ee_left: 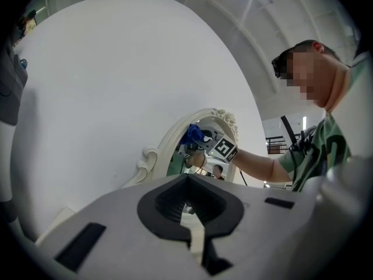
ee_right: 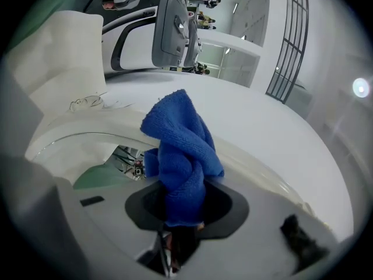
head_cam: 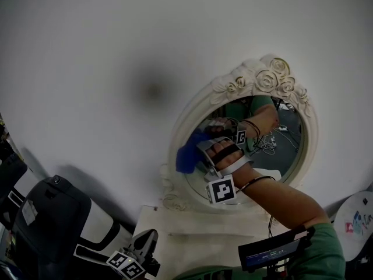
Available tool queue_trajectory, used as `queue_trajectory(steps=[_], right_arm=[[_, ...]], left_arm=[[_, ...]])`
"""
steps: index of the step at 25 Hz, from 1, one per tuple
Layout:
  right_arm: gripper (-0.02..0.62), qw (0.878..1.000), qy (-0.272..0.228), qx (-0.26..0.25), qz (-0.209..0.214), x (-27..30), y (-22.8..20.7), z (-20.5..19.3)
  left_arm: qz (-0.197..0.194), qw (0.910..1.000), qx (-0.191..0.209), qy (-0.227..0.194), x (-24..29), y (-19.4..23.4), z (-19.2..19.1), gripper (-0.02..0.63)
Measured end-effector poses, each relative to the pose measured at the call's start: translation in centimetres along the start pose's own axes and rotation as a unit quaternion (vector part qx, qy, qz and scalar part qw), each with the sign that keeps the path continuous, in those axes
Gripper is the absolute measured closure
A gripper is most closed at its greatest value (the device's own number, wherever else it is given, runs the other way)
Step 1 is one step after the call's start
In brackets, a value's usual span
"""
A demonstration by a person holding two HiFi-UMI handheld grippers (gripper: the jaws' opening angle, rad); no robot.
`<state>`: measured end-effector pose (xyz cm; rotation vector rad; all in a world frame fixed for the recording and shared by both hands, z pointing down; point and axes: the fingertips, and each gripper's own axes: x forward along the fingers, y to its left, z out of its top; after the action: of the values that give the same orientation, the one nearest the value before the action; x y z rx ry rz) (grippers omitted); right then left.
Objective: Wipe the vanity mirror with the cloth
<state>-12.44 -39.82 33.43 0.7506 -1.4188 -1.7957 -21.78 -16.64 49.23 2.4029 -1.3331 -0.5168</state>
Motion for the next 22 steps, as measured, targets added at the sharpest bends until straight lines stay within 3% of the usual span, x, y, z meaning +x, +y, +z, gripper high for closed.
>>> queue_trajectory(steps=[5, 13, 22], right_arm=[[0.489, 1.0, 0.021, 0.006, -0.001, -3.2, 1.1, -4.4], [0.489, 0.996, 0.087, 0.002, 0.01, -10.6, 4.7, -14.5], [0.489, 0.976, 0.213, -0.018, 0.046, -18.7, 8.3, -26.0]], left_arm=[[-0.019, 0.9997, 0.003, 0.013, 1.3, -0.8, -0.2, 0.6], [-0.047, 0.9986, 0.006, 0.024, 3.7, -2.2, -0.4, 0.6], [-0.071, 0.9965, 0.001, 0.044, 5.6, -3.6, -1.8, 0.6]])
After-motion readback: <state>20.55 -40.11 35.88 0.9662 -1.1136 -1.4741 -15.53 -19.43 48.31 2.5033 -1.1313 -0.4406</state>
